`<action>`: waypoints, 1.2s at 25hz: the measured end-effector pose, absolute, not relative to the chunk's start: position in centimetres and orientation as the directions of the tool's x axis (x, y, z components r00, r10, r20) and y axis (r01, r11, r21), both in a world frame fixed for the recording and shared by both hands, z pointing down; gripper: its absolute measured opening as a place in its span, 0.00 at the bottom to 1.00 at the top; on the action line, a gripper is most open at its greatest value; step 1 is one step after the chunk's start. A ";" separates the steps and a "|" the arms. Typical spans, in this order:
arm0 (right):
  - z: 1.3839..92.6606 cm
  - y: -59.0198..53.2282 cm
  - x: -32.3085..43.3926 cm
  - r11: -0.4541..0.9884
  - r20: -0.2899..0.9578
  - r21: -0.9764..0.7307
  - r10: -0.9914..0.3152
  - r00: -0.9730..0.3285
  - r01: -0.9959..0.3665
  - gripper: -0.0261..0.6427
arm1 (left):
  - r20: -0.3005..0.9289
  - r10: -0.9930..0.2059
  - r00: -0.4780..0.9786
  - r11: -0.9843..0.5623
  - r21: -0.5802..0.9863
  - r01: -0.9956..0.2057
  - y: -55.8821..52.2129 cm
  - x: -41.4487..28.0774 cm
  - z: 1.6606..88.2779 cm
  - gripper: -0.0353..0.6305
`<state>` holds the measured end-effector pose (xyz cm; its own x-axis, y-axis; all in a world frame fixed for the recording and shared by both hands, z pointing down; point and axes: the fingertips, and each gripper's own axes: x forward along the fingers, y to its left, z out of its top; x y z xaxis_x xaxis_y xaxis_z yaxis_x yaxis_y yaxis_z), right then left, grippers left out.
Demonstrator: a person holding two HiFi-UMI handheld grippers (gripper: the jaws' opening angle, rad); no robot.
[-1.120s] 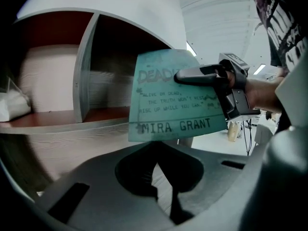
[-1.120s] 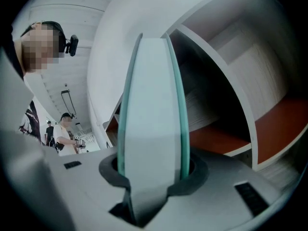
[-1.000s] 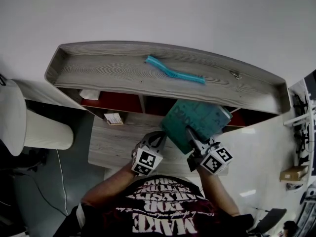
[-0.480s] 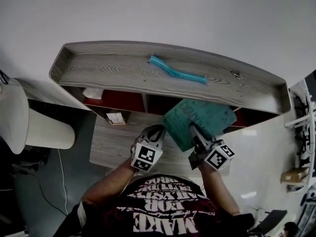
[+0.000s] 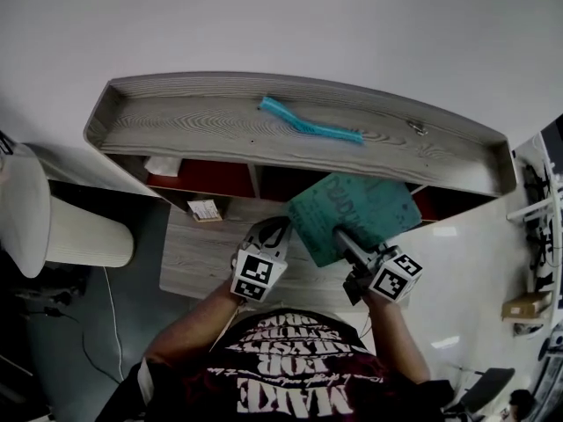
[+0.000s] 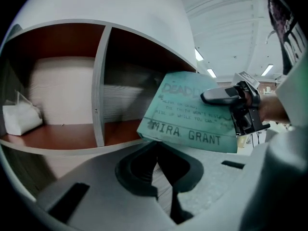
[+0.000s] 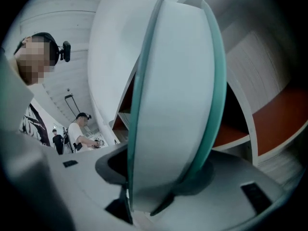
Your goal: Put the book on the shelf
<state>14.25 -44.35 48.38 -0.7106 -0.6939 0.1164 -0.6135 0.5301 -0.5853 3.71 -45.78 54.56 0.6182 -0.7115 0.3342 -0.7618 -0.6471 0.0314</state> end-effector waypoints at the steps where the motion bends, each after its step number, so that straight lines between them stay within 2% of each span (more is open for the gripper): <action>1: 48.3 -44.0 14.4 0.537 0.114 -0.588 -0.685 -0.720 -0.604 0.38 | 0.330 -0.717 0.615 -0.642 0.034 -0.766 -45.9 3.6 54.4 0.06; 6: 48.9 -42.6 16.0 0.526 0.132 -0.598 -0.680 -0.721 -0.605 0.39 | 0.294 -0.725 0.623 -0.642 0.041 -0.766 -46.4 3.5 53.5 0.06; 8: 49.3 -42.4 16.5 0.505 0.136 -0.624 -0.681 -0.719 -0.597 0.32 | 0.280 -0.723 0.632 -0.651 0.029 -0.758 -46.3 3.7 52.9 0.06; 12: 49.4 -42.5 16.4 0.461 0.101 -0.689 -0.704 -0.703 -0.560 0.30 | 0.277 -0.727 0.628 -0.650 0.017 -0.760 -46.0 3.5 52.6 0.06; 30: 48.9 -45.3 12.6 0.425 0.041 -0.749 -0.737 -0.675 -0.509 0.29 | 0.379 -0.687 0.620 -0.666 0.010 -0.745 -40.6 3.0 56.5 0.06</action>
